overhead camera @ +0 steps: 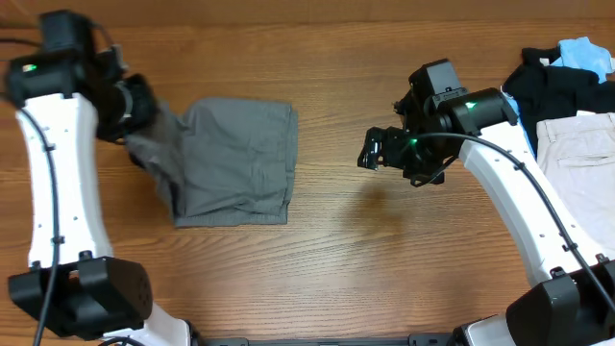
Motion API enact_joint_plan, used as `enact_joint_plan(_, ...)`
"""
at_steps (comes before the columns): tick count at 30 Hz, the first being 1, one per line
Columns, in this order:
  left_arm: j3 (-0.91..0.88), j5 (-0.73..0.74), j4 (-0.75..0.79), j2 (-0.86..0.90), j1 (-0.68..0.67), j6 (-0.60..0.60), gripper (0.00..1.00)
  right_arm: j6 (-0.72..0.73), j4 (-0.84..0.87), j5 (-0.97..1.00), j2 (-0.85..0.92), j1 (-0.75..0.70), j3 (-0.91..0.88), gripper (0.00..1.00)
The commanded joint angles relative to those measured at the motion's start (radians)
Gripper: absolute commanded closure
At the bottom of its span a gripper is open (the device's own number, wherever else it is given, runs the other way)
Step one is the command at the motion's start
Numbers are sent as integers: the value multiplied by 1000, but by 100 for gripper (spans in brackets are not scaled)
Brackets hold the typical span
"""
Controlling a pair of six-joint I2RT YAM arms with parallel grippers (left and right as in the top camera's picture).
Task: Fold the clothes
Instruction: 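Lift the shorts with the left gripper and fold them toward the upper left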
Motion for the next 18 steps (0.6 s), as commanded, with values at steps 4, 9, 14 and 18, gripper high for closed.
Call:
enact_joint_plan(4,14,-39,3,14,-180,3,90,-43,-2,-27,-8,0,-2,0)
enact_joint_plan(9,7,-48,-27,84,-268,89,90,-43,-3,-27,-8,0,-2,0)
enact_joint_plan(14,6,-47,-38,187,-311,89,96,-43,-11,-27,-8,0,-2,0)
enact_joint_plan(18,6,-30,-19,262,-340,128,96,-43,-14,-27,-8,0,-2,0)
